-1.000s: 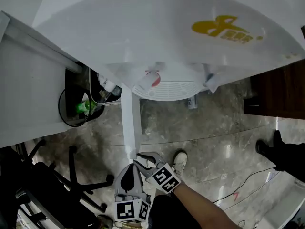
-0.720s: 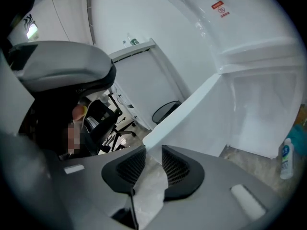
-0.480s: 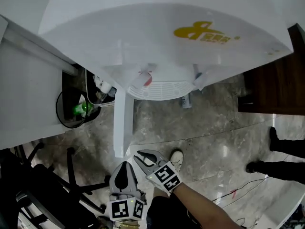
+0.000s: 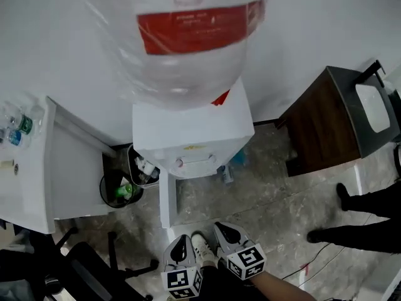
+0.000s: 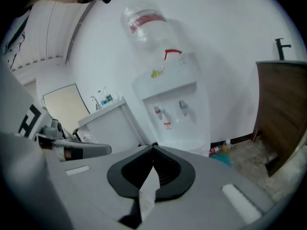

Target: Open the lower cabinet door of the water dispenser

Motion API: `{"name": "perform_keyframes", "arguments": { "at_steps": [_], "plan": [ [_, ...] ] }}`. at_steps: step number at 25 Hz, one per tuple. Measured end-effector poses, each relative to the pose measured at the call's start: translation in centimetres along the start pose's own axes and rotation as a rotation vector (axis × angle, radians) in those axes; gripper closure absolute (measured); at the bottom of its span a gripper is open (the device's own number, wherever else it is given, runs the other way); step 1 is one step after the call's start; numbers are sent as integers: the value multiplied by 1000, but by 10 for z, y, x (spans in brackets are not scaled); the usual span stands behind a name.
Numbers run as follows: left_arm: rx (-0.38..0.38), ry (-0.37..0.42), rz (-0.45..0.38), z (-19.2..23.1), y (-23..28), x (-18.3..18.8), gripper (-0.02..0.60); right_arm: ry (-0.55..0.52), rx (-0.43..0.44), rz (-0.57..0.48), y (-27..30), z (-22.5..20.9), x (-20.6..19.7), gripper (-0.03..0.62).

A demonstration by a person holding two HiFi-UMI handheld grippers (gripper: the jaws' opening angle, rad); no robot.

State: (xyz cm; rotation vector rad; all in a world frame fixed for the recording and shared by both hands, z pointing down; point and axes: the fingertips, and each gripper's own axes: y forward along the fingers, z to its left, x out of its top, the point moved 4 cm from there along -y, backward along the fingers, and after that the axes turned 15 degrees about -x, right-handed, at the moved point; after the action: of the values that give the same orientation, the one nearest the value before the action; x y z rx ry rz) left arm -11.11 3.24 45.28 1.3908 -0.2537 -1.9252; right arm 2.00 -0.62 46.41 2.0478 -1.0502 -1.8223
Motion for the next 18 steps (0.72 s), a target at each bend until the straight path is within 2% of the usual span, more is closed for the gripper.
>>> {"name": "perform_keyframes", "arguments": {
  "at_steps": [3, 7, 11, 18],
  "plan": [
    [-22, -2, 32, -30, -25, 24, 575, 18, -38, -5, -46, 6, 35, 594],
    [-55, 45, 40, -63, -43, 52, 575, -6, -68, -10, -81, 11, 63, 594],
    [-70, 44, 36, -79, -51, 67, 575, -52, -76, -10, -101, 15, 74, 595],
    [-111, 87, 21, -89, -58, 87, 575, -54, -69, -31, -112, 22, 88, 595]
  ]
}}
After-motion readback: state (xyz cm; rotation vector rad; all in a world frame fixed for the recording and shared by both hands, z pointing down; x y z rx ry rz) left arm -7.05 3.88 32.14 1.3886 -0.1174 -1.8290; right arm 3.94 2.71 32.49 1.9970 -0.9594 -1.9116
